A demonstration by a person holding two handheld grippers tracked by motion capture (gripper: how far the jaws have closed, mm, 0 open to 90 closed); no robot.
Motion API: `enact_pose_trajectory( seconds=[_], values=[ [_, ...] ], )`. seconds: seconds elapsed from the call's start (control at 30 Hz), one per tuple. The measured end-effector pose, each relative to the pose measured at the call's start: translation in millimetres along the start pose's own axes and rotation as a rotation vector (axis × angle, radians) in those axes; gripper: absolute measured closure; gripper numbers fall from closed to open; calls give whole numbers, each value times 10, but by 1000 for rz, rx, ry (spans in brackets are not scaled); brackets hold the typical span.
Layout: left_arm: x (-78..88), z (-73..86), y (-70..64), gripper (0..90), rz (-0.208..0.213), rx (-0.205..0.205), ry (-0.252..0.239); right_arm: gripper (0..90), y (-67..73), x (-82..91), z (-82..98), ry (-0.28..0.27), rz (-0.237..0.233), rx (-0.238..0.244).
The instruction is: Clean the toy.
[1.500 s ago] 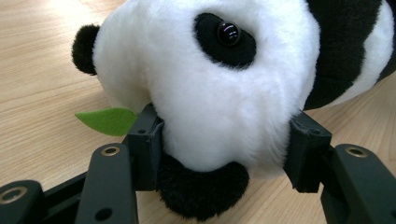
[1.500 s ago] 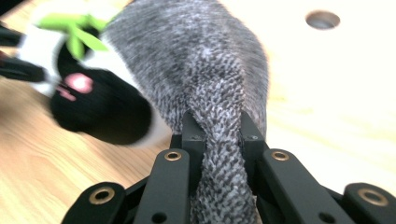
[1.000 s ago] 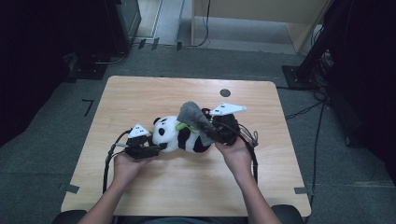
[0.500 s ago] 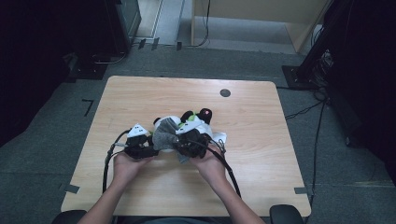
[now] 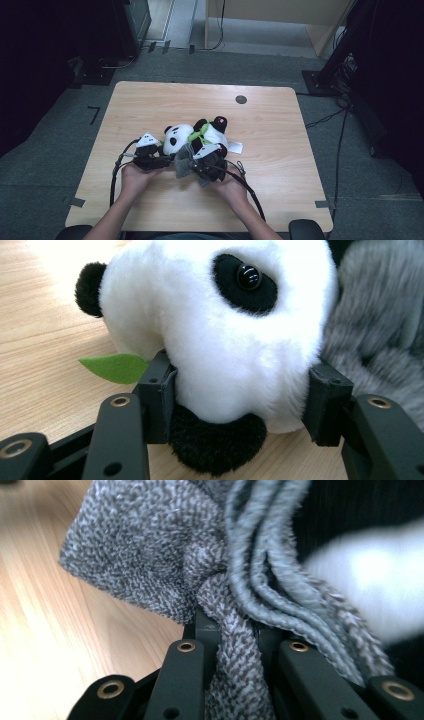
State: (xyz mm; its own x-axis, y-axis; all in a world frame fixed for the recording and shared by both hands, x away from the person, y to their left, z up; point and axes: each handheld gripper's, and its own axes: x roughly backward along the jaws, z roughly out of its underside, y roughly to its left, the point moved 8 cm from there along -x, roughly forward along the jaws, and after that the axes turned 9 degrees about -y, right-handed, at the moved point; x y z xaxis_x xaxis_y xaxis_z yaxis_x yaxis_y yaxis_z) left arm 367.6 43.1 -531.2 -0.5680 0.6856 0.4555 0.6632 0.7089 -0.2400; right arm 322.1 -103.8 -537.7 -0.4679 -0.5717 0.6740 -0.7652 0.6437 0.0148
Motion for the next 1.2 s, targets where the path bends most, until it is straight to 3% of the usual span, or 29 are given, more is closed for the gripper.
enact_pose_trajectory(
  seconds=[0.07,0.13,0.2,0.6,1.2],
  values=[
    [-2,-1,-1,429,2,6,0,803,-44,6,88,23,17,0],
    [-3,-2,0,432,3,2,3,804,-95,32,140,11,25,-17],
    [-4,-4,-8,438,0,-16,12,803,-135,72,161,-1,23,-43],
    [-4,-1,-13,445,-7,-29,15,802,-338,339,267,21,47,-99],
    [-3,-4,4,447,-9,-18,14,801,-959,786,328,-76,161,-269]
  ],
)
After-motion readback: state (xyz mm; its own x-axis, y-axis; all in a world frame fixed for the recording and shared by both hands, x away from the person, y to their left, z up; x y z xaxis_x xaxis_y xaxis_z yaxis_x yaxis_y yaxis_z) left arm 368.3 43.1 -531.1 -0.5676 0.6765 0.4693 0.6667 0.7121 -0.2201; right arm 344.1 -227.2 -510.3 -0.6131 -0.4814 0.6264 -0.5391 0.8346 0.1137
